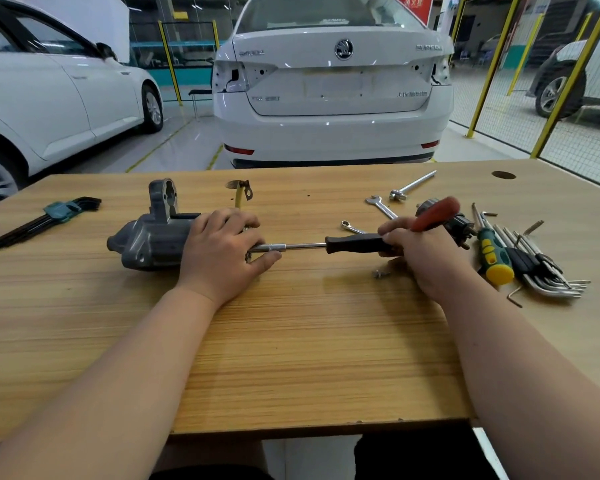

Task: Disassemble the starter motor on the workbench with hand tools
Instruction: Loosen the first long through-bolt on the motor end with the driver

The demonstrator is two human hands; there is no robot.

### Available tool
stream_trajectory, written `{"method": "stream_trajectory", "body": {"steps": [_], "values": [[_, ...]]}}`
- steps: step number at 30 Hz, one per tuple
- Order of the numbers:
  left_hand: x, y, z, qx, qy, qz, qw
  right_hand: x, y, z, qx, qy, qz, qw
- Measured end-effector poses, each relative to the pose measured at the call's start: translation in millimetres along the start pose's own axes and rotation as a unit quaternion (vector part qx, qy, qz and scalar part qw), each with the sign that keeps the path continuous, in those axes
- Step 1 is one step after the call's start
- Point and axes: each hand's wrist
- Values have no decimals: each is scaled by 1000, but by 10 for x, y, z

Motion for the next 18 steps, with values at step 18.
{"method": "stream_trajectory", "body": {"steps": [18], "values": [[1, -8, -6, -16, -2, -6, 1000, 87, 73, -59, -51, 9, -52, 997]]}}
Point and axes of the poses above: each hand's wrist, its own y-axis away from the middle knuckle, its own z-axis out of the back of the hand, x = y × z, and after that the axes turned 9 degrees about z, right-handed
